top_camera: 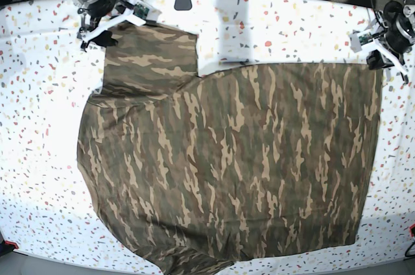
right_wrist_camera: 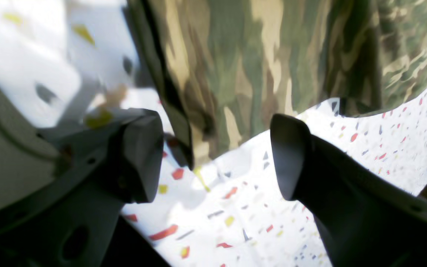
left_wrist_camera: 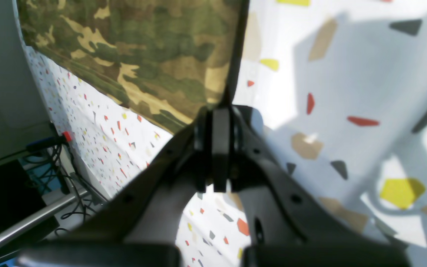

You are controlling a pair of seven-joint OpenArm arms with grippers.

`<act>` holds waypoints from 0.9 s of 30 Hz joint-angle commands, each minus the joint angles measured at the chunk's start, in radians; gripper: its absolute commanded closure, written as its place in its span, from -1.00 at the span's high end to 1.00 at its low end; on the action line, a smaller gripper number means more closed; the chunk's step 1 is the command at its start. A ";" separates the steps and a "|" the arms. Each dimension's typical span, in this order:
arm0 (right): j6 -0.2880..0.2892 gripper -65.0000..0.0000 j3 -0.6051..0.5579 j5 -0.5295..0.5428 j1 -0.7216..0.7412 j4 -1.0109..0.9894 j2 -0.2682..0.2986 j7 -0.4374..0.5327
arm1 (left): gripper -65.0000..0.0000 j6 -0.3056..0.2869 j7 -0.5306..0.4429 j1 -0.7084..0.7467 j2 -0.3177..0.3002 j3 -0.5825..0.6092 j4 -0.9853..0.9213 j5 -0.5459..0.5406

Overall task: Fold the T-shirt properly
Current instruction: 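Grasp the sleeve edge with the right gripper and pull it toward the collar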

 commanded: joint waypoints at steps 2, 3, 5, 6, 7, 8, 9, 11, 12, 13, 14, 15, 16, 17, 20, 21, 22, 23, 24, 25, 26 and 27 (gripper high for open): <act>-0.004 0.34 0.003 -0.005 0.000 0.016 0.007 0.014 | -1.00 -0.006 -0.001 0.000 -0.020 -0.006 0.005 -0.003; -0.004 0.33 0.003 -0.012 0.000 0.016 0.007 0.019 | -1.00 -0.006 -0.001 0.000 -0.020 -0.005 0.005 -0.003; -0.005 0.20 0.003 -0.042 0.000 0.016 0.007 0.031 | -1.00 -0.006 -0.001 0.000 -0.020 -0.005 0.005 -0.003; -0.005 0.14 0.003 -0.051 0.000 0.015 0.007 0.036 | -1.00 -0.006 -0.001 0.000 -0.020 -0.005 0.005 -0.003; -0.005 0.09 0.003 -0.059 0.000 0.015 0.007 0.043 | -1.00 -0.006 -0.001 0.000 -0.020 -0.005 0.005 -0.003; -0.005 0.08 0.003 -0.059 0.000 0.015 0.007 0.051 | -1.00 -0.006 -0.001 0.000 -0.020 -0.006 0.005 -0.003; -0.005 0.08 0.003 -0.059 0.000 0.014 0.007 0.057 | -1.00 -0.006 -0.001 0.000 -0.020 -0.005 0.005 -0.003; -0.005 0.08 0.003 -0.059 0.003 0.003 0.007 0.063 | -1.00 -0.006 -0.001 0.000 -0.020 -0.005 0.005 -0.003; -0.005 0.08 0.003 -0.059 0.006 -0.008 0.007 0.065 | -1.00 -0.006 -0.001 0.000 -0.020 -0.006 0.005 -0.003; -0.005 0.08 0.003 -0.059 0.006 -0.021 0.006 0.068 | -1.00 -0.006 -0.001 0.000 -0.020 -0.005 0.005 -0.003; -0.005 0.08 0.003 -0.061 0.009 -0.037 0.006 0.075 | -1.00 -0.006 -0.001 0.000 -0.020 -0.005 0.005 -0.003; -0.005 0.08 0.003 -0.071 0.011 -0.054 0.006 0.087 | -1.00 -0.006 -0.001 0.000 -0.020 -0.005 0.005 -0.003; -0.005 0.08 0.003 -0.093 0.013 -0.071 0.006 0.107 | -1.00 -0.006 -0.001 0.000 -0.020 -0.006 0.005 -0.003; -0.005 0.08 0.003 -0.113 0.014 -0.086 0.006 0.122 | -1.00 -0.006 -0.001 0.000 -0.020 -0.005 0.005 -0.003; -0.006 0.08 0.003 -0.123 0.013 -0.100 0.006 0.128 | -1.00 -0.006 -0.001 0.000 -0.020 -0.005 0.005 -0.003; -0.010 0.08 0.003 -0.123 0.013 -0.100 0.006 0.129 | -1.00 -0.006 -0.001 0.000 -0.020 -0.005 0.005 -0.003; -0.023 0.08 0.003 -0.123 0.014 -0.100 0.006 0.129 | -1.00 -0.006 -0.001 0.000 -0.020 -0.005 0.005 -0.003; -0.035 0.06 0.003 -0.123 0.014 -0.100 0.006 0.128 | -1.00 -0.006 -0.001 0.000 -0.020 -0.005 0.005 -0.003; -0.043 -0.01 0.003 -0.124 0.014 -0.100 0.006 0.128 | -1.00 -0.006 -0.001 0.000 -0.020 -0.006 0.005 -0.003; -0.047 -0.11 0.003 -0.123 0.013 -0.100 0.006 0.128 | -1.00 -0.006 -0.001 0.000 -0.020 -0.005 0.005 -0.003; -0.046 -0.21 0.003 -0.123 0.013 -0.100 0.006 0.128 | -1.00 -0.006 -0.001 0.000 -0.020 -0.005 0.005 -0.003; -0.046 -0.32 0.003 -0.123 0.013 -0.100 0.006 0.128 | -1.00 -0.006 -0.001 0.000 -0.020 -0.005 0.005 -0.003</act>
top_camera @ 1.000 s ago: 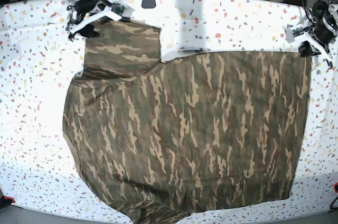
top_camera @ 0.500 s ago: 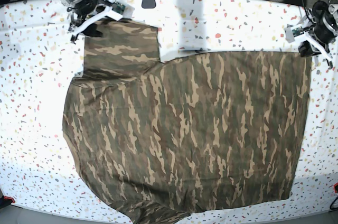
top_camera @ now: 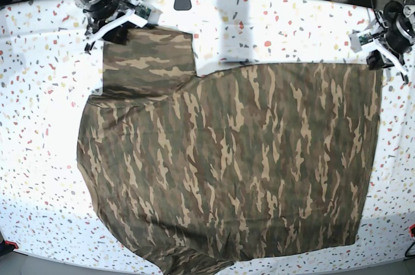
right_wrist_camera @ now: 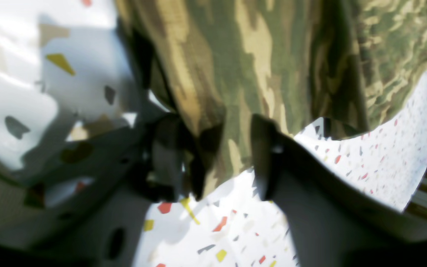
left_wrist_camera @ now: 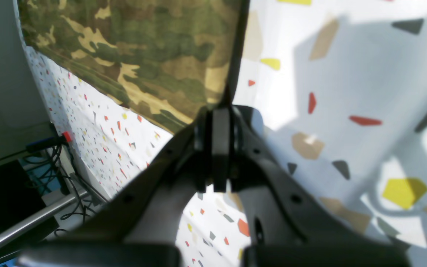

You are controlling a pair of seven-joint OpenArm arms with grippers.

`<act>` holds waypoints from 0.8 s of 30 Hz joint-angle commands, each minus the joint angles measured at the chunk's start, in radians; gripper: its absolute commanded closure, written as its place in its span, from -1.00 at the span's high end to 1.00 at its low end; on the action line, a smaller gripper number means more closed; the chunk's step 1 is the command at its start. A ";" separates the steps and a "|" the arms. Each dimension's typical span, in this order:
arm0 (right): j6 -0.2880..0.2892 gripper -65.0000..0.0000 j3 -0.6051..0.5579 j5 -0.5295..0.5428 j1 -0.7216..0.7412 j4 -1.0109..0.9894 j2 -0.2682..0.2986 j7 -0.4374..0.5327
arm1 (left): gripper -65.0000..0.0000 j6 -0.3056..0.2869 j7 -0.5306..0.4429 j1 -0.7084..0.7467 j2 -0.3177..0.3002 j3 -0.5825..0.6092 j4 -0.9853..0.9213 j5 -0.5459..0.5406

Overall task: Fold the T-shirt properly
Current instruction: 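Grasp the sleeve edge with the right gripper and pull it toward the collar, then lift the shirt edge with both grippers and carry it toward the hem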

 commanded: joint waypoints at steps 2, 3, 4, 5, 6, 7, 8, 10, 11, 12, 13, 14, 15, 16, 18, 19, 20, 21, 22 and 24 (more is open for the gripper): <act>-0.013 -0.51 0.005 -0.014 0.000 0.003 0.011 -0.021 | -1.00 -0.006 -0.002 0.000 -0.020 -0.005 0.005 -0.003; -0.014 -0.59 0.005 -0.013 0.000 0.003 0.011 -0.021 | -1.00 -0.006 -0.002 0.000 -0.020 -0.005 0.005 -0.003; -0.019 -0.67 0.005 -0.013 0.000 0.003 0.011 -0.021 | -1.00 -0.006 -0.002 0.000 -0.020 -0.006 0.005 -0.003; -0.025 -0.75 0.005 -0.011 0.000 0.003 0.011 -0.022 | -1.00 -0.006 -0.002 0.000 -0.020 -0.005 0.005 -0.003; -0.034 -0.83 0.005 -0.003 0.000 0.003 0.011 -0.023 | -1.00 -0.006 -0.002 0.000 -0.020 -0.005 0.005 -0.003; -0.042 -0.91 0.005 0.002 0.000 0.003 0.011 -0.023 | -1.00 -0.006 -0.002 0.000 -0.020 -0.005 0.005 -0.003; -0.048 -0.99 0.005 0.002 0.000 0.003 0.011 -0.022 | -1.00 -0.006 -0.002 0.000 -0.020 -0.005 0.005 -0.003; -0.065 -1.00 0.005 0.002 0.000 0.003 0.011 -0.023 | -1.00 -0.006 -0.002 0.000 -0.020 -0.006 0.005 -0.003; -0.070 -1.00 0.005 0.002 0.000 0.003 0.011 -0.023 | -1.00 -0.006 -0.002 0.000 -0.020 -0.006 0.005 -0.003; -0.077 -1.00 0.005 0.002 0.000 0.003 0.011 -0.022 | -1.00 -0.006 -0.002 0.000 -0.020 -0.006 0.005 -0.003; -0.086 -1.00 0.005 0.003 0.000 0.004 0.011 -0.022 | -1.00 -0.006 -0.002 0.000 -0.020 -0.006 0.005 -0.003; -0.093 -1.00 0.005 0.002 0.000 0.004 0.011 -0.023 | -1.00 -0.006 -0.002 0.000 -0.020 -0.006 0.005 -0.003; -0.096 -1.00 0.005 0.003 0.000 0.005 0.011 -0.023 | -1.00 -0.006 -0.002 0.000 -0.020 -0.006 0.005 -0.003; -0.099 -1.00 0.005 0.003 0.000 0.006 0.011 -0.023 | -1.00 -0.006 -0.002 -0.001 -0.020 -0.006 0.005 -0.003; -0.099 -1.00 0.005 0.007 0.001 0.018 0.011 -0.029 | -1.00 -0.006 -0.006 -0.003 -0.021 -0.006 0.005 -0.003; -0.099 -1.00 0.005 0.019 0.001 0.027 0.011 -0.037 | -1.00 -0.006 -0.013 -0.003 -0.021 -0.006 0.005 -0.003; -0.103 -1.00 0.005 0.043 0.003 0.040 0.011 -0.051 | -1.00 -0.006 -0.027 -0.003 -0.021 -0.006 0.005 -0.003; -0.120 -1.00 0.005 0.076 0.006 0.053 0.011 -0.069 | -1.00 -0.006 -0.042 -0.003 -0.020 -0.006 0.005 -0.003; -0.143 -1.00 0.005 0.103 0.009 0.069 0.011 -0.084 | -1.00 -0.006 -0.063 -0.003 -0.021 -0.006 0.005 -0.003; -0.177 -1.00 0.005 0.134 0.013 0.102 0.011 -0.103 | -1.00 -0.006 -0.095 -0.003 -0.020 -0.006 0.005 -0.003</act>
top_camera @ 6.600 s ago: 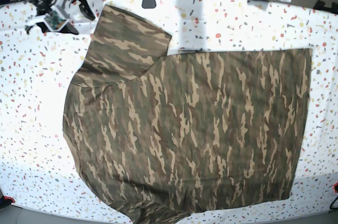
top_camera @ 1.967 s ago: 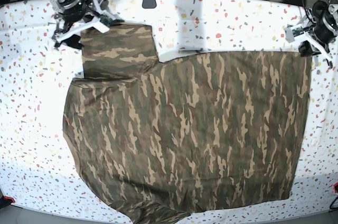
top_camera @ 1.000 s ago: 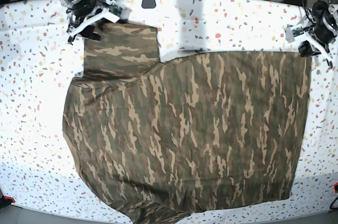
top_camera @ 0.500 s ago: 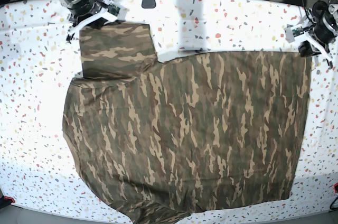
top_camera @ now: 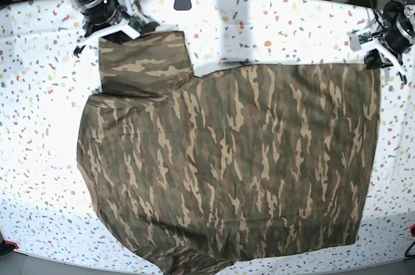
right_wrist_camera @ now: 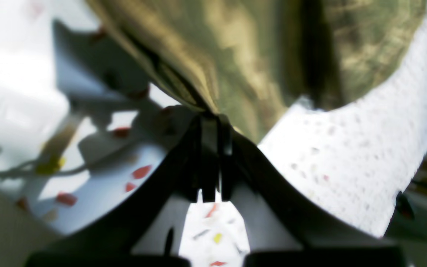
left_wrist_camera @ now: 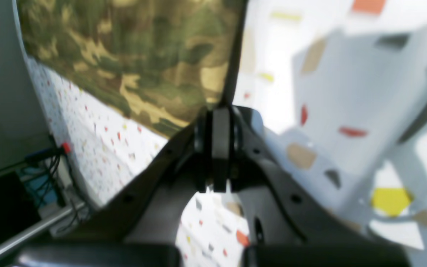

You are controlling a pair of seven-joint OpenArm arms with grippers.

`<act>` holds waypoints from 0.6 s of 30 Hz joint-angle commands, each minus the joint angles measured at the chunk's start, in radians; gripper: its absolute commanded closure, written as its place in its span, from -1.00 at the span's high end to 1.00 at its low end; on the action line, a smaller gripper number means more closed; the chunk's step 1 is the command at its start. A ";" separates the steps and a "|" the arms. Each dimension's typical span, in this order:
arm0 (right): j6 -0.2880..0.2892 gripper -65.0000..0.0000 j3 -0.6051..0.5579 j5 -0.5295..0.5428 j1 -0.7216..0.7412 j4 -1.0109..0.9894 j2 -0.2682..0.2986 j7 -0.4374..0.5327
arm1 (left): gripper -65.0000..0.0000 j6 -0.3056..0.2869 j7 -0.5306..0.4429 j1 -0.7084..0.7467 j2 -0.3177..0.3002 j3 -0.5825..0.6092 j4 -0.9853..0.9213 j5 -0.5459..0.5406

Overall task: Fold the T-shirt properly
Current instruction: 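Lift the shirt edge with both grippers and carry it toward the hem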

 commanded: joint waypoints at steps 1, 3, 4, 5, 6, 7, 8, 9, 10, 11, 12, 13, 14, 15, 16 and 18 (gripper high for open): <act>-0.017 -1.00 0.005 0.001 0.009 0.036 0.011 0.007 | -1.00 -0.006 -0.028 -0.001 -0.020 -0.005 0.006 -0.003; -0.018 -1.00 0.005 0.006 0.022 0.058 0.011 0.005 | -1.00 -0.006 -0.030 -0.005 -0.020 -0.005 0.006 -0.003; -0.018 -1.00 0.005 0.015 0.031 0.064 0.011 0.004 | -1.00 -0.006 -0.029 -0.006 -0.020 -0.005 0.006 -0.003; -0.019 -1.00 0.005 0.031 0.042 0.064 0.011 0.002 | -1.00 -0.006 -0.029 -0.011 -0.020 -0.005 0.006 -0.003; -0.019 -1.00 0.005 0.052 0.055 0.064 0.009 -0.001 | -1.00 -0.006 -0.029 -0.016 -0.020 -0.005 0.006 -0.003; -0.019 -1.00 0.005 0.063 0.069 0.064 0.007 -0.002 | -1.00 -0.006 -0.026 -0.021 -0.020 -0.005 0.006 -0.003; -0.019 -1.00 0.005 0.074 0.081 0.064 0.003 -0.002 | -1.00 -0.007 -0.025 -0.027 -0.020 -0.005 0.006 -0.003; -0.019 -1.00 0.005 0.080 0.095 0.064 0.003 -0.002 | -1.00 -0.007 -0.025 -0.037 -0.020 -0.005 0.006 -0.003; -0.019 -1.00 0.005 0.080 0.108 0.064 0.003 -0.002 | -1.00 -0.006 -0.026 -0.048 -0.020 -0.005 0.006 -0.003; -0.019 -1.00 0.005 0.080 0.124 0.064 0.003 -0.003 | -1.00 -0.006 -0.025 -0.057 -0.020 -0.005 0.006 -0.003; -0.019 -1.00 0.005 0.080 0.138 0.064 0.003 -0.003 | -1.00 -0.007 -0.025 -0.069 -0.019 -0.005 0.006 -0.003; -0.020 -1.00 0.005 0.082 0.154 0.064 0.003 -0.003 | -1.00 -0.006 -0.025 -0.079 -0.020 -0.005 0.006 -0.003; -0.020 -1.00 0.005 0.095 0.170 0.064 0.003 -0.004 | -1.00 -0.006 -0.023 -0.090 -0.019 -0.005 0.006 -0.003; -0.020 -1.00 0.005 0.120 0.187 0.064 0.003 -0.005 | -1.00 -0.006 -0.021 -0.102 -0.019 -0.005 0.006 -0.003; -0.020 -1.00 0.005 0.145 0.204 0.063 0.003 -0.005 | -1.00 -0.006 -0.018 -0.110 -0.020 -0.005 0.006 -0.003; -0.020 -1.00 0.005 0.188 0.241 0.061 0.003 -0.005 | -1.00 -0.006 -0.018 -0.135 -0.020 -0.005 0.006 -0.003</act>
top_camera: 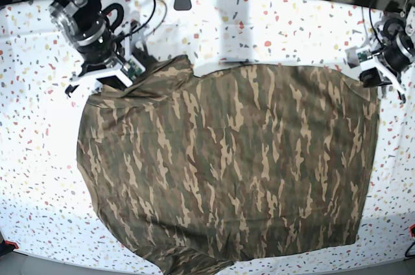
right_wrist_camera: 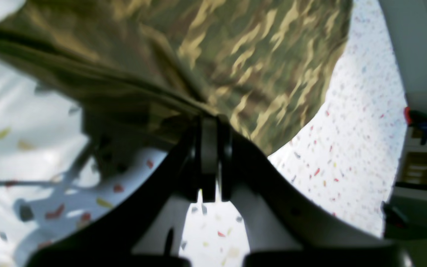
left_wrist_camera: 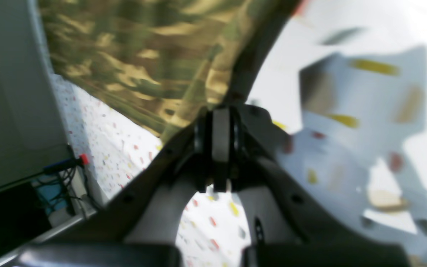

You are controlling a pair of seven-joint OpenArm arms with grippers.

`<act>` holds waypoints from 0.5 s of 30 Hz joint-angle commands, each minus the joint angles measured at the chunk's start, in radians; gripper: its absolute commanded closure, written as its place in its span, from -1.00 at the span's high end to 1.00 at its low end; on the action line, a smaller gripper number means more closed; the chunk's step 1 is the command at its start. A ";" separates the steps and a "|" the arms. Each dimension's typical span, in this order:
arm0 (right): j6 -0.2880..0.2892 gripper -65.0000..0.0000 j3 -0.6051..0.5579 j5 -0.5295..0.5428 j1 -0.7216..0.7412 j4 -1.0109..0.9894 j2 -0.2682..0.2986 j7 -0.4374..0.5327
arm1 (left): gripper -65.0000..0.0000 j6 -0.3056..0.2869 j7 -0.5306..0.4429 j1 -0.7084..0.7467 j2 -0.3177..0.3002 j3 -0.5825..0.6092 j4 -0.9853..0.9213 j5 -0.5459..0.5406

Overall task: Fold the T-shirt properly
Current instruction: 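Lift the shirt edge with both grippers and carry it toward the hem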

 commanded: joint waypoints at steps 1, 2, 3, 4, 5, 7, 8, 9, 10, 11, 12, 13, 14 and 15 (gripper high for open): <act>-0.016 -1.00 0.005 0.000 0.028 0.016 0.011 0.016 | -1.00 0.017 -0.005 -0.024 -0.025 -0.009 0.008 -0.006; -0.015 -1.00 0.005 0.011 0.046 0.015 0.012 0.017 | -1.00 0.017 -0.005 -0.039 -0.025 -0.009 0.008 -0.006; -0.015 -1.00 0.005 0.016 0.065 0.014 0.011 0.017 | -1.00 0.017 -0.005 -0.055 -0.025 -0.009 0.008 -0.007; -0.015 -1.00 0.005 0.028 0.083 0.013 0.012 0.016 | -1.00 0.018 -0.005 -0.069 -0.025 -0.009 0.008 -0.018; -0.015 -1.00 0.005 0.037 0.101 0.012 0.011 0.016 | -1.00 0.017 -0.003 -0.085 -0.025 -0.009 0.008 -0.043; -0.016 -1.00 0.005 0.037 0.131 0.004 0.011 0.017 | -1.00 0.017 0.011 -0.115 -0.024 -0.009 0.008 -0.107; -0.016 -1.00 0.005 0.037 0.146 -0.005 0.011 0.017 | -1.00 0.017 0.026 -0.129 -0.024 -0.009 0.008 -0.138; -0.016 -1.00 0.005 0.037 0.159 -0.018 0.011 0.018 | -1.00 0.016 0.044 -0.143 -0.021 -0.009 0.008 -0.164; -0.016 -1.00 0.005 0.037 0.172 -0.035 0.010 0.021 | -1.00 0.017 0.068 -0.154 -0.018 -0.009 0.008 -0.183; -0.017 -1.00 0.005 0.037 0.187 -0.054 0.007 0.023 | -1.00 0.017 0.088 -0.167 -0.011 -0.009 0.008 -0.193; -0.017 -1.00 0.005 0.037 0.203 -0.076 -0.001 0.026 | -1.00 0.016 0.104 -0.179 -0.004 -0.009 0.006 -0.204; -0.017 -1.00 0.005 0.037 0.222 -0.101 -0.011 0.032 | -1.00 0.016 0.111 -0.192 0.006 -0.009 0.005 -0.216; -0.017 -1.00 0.005 0.053 0.244 -0.128 -0.023 0.036 | -1.00 0.016 0.112 -0.200 0.018 -0.009 0.003 -0.225; -0.017 -1.00 0.005 0.076 0.268 -0.153 -0.034 0.036 | -1.00 0.016 0.111 -0.211 0.032 -0.009 0.002 -0.237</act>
